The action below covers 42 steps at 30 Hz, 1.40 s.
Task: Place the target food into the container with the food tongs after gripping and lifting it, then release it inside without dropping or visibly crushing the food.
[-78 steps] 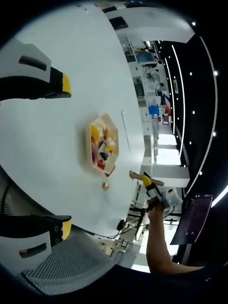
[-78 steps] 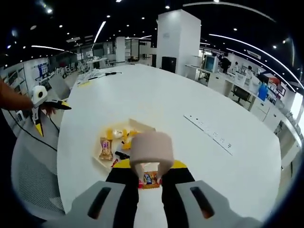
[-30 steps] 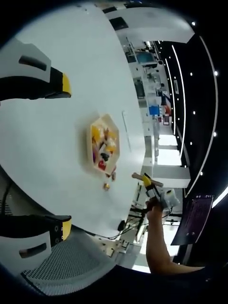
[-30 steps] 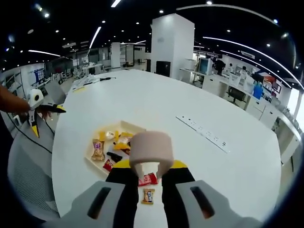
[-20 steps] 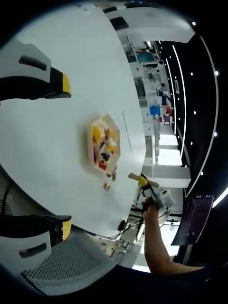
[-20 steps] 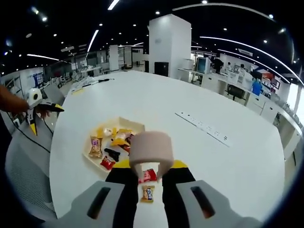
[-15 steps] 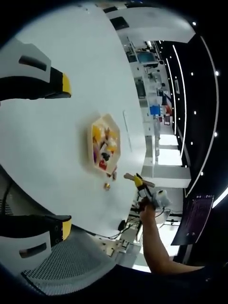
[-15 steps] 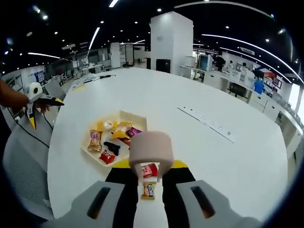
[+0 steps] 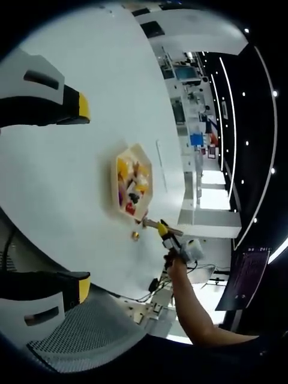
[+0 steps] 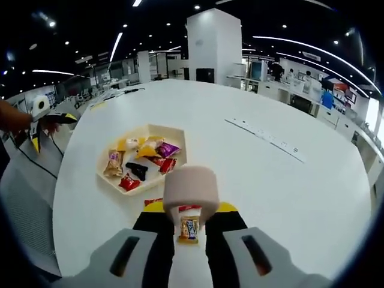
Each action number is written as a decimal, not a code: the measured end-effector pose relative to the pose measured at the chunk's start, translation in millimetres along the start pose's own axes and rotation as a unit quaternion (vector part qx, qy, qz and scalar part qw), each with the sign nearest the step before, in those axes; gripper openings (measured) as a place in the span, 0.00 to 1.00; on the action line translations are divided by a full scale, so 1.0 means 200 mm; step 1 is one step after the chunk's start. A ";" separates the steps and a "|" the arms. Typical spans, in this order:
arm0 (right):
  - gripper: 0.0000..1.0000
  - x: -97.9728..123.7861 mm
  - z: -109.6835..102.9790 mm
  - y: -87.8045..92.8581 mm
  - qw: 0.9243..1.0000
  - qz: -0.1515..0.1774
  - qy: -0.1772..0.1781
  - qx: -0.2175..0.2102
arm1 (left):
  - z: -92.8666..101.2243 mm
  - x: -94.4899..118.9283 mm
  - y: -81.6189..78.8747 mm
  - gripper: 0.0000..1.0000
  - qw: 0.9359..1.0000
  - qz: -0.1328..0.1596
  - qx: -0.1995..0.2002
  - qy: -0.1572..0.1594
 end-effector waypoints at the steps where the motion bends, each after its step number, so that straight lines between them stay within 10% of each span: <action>1: 0.17 -0.01 0.00 0.02 1.000 -0.015 0.003 0.006 | 0.00 0.00 0.00 0.99 1.000 0.000 0.000 0.000; 17: 0.13 -0.01 -0.01 -0.07 0.998 -0.034 0.049 -0.026 | 0.00 0.00 0.00 0.98 1.000 0.002 0.002 -0.004; 42: 0.14 0.05 -0.15 -0.39 0.999 0.019 0.025 -0.023 | -0.01 0.01 -0.01 0.97 1.000 0.004 -0.004 -0.006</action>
Point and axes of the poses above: the point that each gripper's makers call its tool centre point, and the gripper's own axes: x roughly backward along the fingers, z roughly to its right, y roughly out of its underside, the point moved 10 cm from there along x, roughly backward along the fingers, and after that the axes turned 11 degrees about -x, right-handed, at the moved point
